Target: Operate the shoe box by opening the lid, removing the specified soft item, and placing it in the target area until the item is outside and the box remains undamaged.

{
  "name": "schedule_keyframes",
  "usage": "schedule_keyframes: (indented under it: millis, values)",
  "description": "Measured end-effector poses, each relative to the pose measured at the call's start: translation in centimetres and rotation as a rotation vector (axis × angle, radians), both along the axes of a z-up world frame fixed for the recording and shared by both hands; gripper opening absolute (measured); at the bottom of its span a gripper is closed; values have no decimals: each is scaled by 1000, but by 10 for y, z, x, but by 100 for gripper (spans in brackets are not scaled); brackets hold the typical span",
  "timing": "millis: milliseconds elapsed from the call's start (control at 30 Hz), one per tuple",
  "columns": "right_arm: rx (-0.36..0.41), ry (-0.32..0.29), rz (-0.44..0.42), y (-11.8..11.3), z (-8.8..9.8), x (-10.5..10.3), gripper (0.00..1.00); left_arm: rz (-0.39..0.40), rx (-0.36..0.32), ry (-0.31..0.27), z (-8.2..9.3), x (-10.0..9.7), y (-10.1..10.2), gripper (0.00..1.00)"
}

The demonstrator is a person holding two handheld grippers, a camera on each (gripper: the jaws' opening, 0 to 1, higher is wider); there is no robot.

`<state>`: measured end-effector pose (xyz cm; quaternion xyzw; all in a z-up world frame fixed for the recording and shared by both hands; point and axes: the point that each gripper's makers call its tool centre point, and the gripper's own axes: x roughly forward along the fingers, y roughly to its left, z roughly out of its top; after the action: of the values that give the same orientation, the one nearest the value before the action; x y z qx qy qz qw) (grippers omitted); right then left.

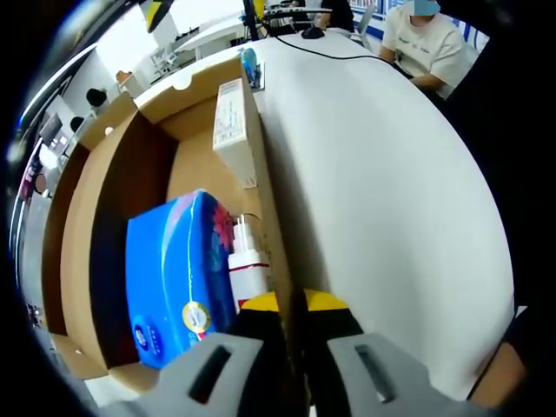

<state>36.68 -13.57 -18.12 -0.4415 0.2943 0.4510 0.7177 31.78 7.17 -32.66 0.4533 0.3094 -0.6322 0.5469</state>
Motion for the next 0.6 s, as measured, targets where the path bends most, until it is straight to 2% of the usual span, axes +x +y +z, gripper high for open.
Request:
schedule_keyframes:
  millis: [200, 367, 433, 600]
  values:
    - [10, -13, 6, 11, 7, 5, 87, 3, -4, 2, 0, 1, -1, 4]
    - [75, -98, 18, 23, 22, 21, 85, 2, -3, 2, -1, 1, -1, 4]
    - [86, -141, 30, 27, 30, 27, 81, 2, -4, 3, -1, 1, -1, 4]
    - [130, -141, 9, 35, 39, 34, 71, 3, -4, 4, -1, 1, -1, 4]
